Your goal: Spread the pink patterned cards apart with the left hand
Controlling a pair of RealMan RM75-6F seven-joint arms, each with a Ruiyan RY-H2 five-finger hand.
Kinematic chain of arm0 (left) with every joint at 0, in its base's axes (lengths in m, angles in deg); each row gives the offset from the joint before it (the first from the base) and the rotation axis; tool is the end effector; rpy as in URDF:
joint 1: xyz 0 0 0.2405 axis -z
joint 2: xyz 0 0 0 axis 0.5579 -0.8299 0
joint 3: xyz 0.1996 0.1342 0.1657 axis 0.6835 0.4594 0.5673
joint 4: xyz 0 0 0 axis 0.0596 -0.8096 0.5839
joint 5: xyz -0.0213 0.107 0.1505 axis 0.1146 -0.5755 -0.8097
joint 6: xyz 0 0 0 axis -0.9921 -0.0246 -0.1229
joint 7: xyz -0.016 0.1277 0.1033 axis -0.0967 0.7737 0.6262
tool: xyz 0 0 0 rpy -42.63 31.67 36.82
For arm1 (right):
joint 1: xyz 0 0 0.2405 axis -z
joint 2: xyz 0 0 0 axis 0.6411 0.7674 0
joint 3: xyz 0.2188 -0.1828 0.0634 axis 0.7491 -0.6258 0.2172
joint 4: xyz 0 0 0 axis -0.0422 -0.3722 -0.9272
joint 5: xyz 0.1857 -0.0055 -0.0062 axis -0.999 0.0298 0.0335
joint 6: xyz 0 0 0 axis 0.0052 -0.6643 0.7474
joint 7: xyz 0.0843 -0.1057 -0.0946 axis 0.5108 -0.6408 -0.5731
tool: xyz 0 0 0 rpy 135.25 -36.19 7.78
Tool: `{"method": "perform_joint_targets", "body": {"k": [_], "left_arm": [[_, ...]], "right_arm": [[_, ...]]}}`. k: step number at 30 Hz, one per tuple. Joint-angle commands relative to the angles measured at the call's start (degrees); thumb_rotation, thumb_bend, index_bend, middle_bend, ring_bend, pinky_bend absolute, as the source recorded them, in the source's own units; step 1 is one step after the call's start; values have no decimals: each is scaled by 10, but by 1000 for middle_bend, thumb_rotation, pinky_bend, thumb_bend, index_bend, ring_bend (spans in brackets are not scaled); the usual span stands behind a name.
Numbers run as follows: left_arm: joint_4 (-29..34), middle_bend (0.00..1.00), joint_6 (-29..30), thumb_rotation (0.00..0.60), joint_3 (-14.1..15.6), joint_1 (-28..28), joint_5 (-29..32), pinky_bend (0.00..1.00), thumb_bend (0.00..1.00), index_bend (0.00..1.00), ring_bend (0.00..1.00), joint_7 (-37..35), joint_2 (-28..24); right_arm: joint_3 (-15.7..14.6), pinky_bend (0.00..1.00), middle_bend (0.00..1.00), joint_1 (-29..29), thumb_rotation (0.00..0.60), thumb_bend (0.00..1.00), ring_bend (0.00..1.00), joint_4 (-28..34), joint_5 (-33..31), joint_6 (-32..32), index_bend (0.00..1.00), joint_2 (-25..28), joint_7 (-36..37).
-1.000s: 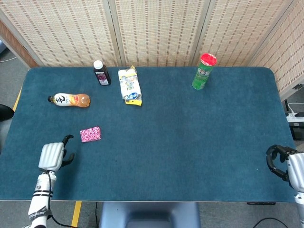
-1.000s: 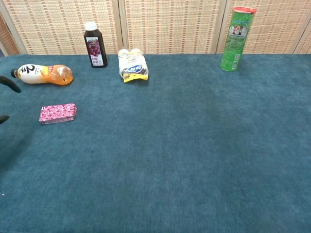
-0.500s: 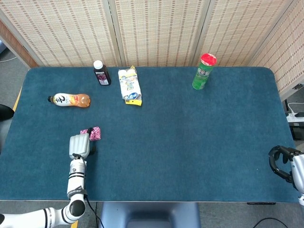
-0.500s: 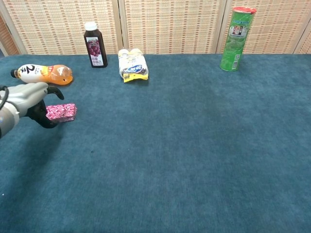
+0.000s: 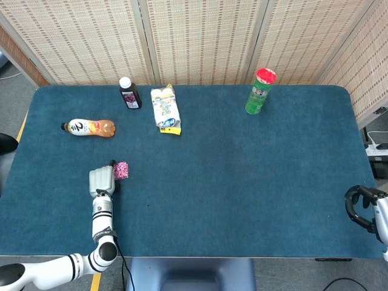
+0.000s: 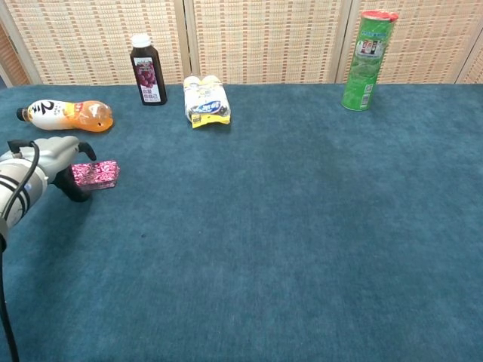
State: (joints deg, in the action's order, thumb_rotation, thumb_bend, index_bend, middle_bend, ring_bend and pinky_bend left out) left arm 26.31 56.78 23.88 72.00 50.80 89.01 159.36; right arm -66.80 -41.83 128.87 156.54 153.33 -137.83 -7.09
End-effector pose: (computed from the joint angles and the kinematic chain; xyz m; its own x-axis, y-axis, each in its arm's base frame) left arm -0.2422 0.3818 -0.0227 0.4699 0.2789 0.8375 0.8116 0.2366 -0.5342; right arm -0.3196 -0.1885 0.2507 0.2639 0.1901 0.9456 -0.9476 -0.1321 0.2910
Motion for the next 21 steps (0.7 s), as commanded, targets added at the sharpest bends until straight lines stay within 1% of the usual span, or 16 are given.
{"method": "perform_joint_targets", "body": {"k": [1,8,14,18,21], "left_arm": [[-7,1000,-2,600,-1,4,4,1000,346,188,1000,-1,2],[-21,1000,-13,600,-8,17,25,1000,348,189,1000,8,4],[-23,1000,-16,600,-13,28,37,1000,347,236,1000,14,1],[-23,1000,-16,600,-13,30,39,1000,347,250,1000,16,-1],[-19,1000,-20,600,-16,35,54,1000,346,256,1000,27,-7]], "right_arm": [[-1,989,655,0,600,527,695,0,1,0,753,0,-1],[0,989,655,0,600,527,695,1,0,-1,753,0,-1],[-2,989,654,-1,600,526,695,2,1,-5,753,2,-2],[-2,989,654,-1,600,526,695,2,1,-6,753,2,-2],[-2,989,655,-2,600,527,695,3,1,-8,753,2,-2]]}}
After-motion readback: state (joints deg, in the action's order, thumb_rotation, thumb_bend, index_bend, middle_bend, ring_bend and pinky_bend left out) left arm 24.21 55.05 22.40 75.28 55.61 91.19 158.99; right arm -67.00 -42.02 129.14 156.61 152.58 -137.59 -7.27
